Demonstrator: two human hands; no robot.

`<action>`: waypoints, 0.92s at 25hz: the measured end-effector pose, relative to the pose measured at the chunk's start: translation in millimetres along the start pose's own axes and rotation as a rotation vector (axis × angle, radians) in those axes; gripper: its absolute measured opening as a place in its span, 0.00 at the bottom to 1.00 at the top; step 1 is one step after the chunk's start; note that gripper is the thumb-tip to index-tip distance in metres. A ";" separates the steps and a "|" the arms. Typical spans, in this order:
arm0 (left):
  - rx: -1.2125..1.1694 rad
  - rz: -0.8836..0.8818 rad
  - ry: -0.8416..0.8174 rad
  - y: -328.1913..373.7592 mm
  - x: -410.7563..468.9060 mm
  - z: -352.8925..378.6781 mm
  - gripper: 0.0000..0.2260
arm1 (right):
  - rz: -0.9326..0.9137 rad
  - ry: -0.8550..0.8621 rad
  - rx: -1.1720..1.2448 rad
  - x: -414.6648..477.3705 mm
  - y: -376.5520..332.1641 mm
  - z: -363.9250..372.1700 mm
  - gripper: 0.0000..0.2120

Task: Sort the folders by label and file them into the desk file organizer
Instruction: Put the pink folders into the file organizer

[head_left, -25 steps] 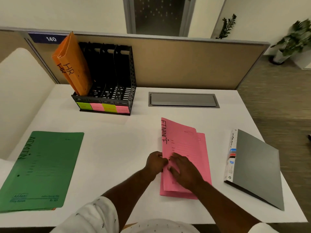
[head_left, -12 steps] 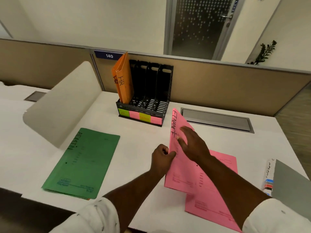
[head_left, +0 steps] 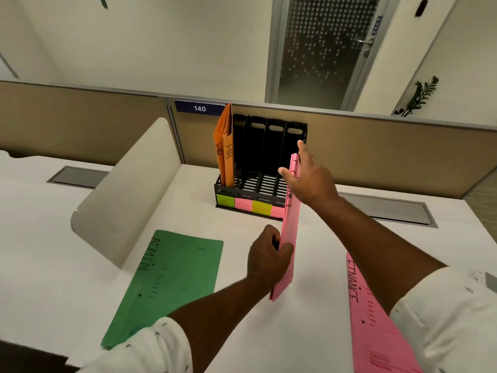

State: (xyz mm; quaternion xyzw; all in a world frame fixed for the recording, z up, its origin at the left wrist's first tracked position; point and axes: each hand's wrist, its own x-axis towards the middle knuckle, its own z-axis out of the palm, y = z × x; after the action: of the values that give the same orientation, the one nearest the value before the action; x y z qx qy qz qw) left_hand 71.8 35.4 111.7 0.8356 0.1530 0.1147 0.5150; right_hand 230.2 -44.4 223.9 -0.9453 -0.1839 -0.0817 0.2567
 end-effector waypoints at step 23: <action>-0.020 0.251 -0.103 26.2 209.3 -67.8 0.12 | -0.151 0.423 0.063 165.2 -92.9 -39.7 0.18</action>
State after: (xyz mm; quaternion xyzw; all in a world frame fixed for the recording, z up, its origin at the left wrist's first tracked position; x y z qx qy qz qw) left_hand 245.8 158.6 172.4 0.8478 0.0194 0.1368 0.5120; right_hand 343.4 60.0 341.2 -0.8822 -0.1985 -0.2915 0.3121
